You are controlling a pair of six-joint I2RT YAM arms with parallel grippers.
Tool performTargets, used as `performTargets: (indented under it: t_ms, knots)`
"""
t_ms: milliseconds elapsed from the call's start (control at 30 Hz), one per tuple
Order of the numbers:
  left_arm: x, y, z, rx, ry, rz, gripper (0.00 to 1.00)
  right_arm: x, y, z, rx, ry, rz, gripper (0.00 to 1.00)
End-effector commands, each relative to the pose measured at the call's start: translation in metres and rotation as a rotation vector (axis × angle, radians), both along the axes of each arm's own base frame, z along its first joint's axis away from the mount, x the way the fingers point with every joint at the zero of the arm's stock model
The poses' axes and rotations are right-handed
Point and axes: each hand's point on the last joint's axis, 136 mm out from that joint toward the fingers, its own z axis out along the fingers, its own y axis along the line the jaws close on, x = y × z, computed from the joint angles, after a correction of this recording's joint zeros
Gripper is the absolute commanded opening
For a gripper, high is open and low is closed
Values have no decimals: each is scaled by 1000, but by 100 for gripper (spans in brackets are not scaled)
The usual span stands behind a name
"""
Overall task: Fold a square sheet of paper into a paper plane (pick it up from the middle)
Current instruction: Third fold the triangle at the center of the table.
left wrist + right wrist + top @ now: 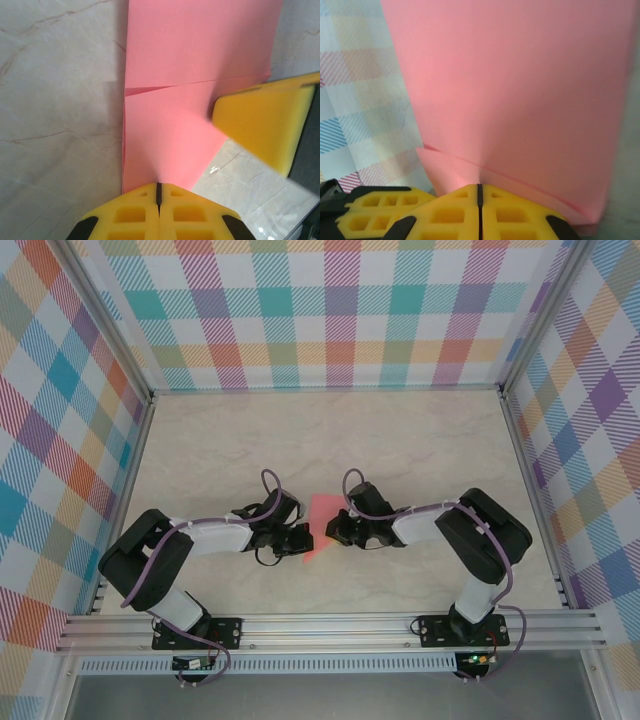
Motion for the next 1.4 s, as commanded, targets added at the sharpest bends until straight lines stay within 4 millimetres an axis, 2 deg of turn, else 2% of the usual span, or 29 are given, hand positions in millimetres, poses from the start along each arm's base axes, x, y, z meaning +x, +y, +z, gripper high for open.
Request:
performTargets:
  t_ms: [0, 233, 333, 533, 700, 800, 900, 1033, 1200, 1367]
  knots:
    - [-32, 46, -39, 211, 104, 24, 1, 12, -40, -23, -114, 13, -117, 7]
    - [-33, 46, -39, 210, 105, 21, 1, 19, -72, -30, -151, 13, -198, 8]
    - [-32, 44, -38, 203, 106, 20, 1, 21, -75, -27, -141, 6, -201, 8]
    - [-32, 42, -37, 196, 105, 12, 1, 27, -63, 6, -71, -64, -165, 10]
    - [-31, 41, -36, 195, 103, 10, 1, 27, -32, 34, -15, -119, -64, 11]
    - [-29, 40, -34, 194, 99, 6, 1, 23, -15, 37, -11, -120, -24, 12]
    - [-29, 38, -33, 187, 98, 5, 1, 19, -4, 31, -11, -103, -1, 12]
    - [-28, 38, -32, 185, 96, 5, 1, 13, -2, 16, -10, -63, 7, 12]
    - [-29, 38, -30, 184, 95, 2, 1, 4, -17, -9, -85, -16, -19, 12]
    - [-30, 40, -30, 187, 94, -1, 1, -2, -31, -23, -145, 19, -46, 14]
